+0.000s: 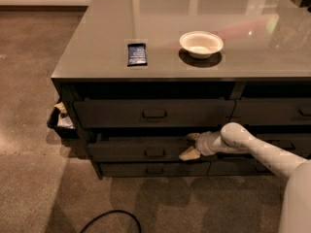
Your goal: Open middle drawer
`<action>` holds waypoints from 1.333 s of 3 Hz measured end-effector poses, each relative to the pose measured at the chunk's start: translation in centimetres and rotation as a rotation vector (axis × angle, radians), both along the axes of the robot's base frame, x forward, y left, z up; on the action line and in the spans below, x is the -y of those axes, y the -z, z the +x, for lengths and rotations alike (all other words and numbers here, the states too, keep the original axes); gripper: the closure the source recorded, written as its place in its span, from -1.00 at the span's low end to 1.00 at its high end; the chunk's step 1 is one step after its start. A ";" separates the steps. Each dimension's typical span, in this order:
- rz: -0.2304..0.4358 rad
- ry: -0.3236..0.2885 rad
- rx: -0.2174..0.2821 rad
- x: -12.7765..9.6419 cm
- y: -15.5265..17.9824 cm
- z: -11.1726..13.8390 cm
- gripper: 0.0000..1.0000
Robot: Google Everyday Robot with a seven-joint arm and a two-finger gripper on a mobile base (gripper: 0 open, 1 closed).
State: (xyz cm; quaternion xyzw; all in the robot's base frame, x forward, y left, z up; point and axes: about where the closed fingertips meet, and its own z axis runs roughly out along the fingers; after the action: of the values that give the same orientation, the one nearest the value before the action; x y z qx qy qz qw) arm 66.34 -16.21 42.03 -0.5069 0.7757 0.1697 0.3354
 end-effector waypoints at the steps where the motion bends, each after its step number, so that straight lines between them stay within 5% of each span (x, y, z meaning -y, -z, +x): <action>1: 0.000 0.000 0.000 0.0 -0.2 0.0 -0.42; 3: -0.034 0.009 -0.028 1.5 0.6 -4.1 -0.38; 4: -0.034 0.009 -0.028 1.5 0.4 -4.1 -0.32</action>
Offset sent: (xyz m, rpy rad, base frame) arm -0.0526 -0.0278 -0.0093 -0.0426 0.0329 -0.0282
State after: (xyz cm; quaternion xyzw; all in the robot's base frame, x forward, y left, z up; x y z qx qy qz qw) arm 62.23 -17.71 41.59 -0.5066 0.7855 0.1620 0.3164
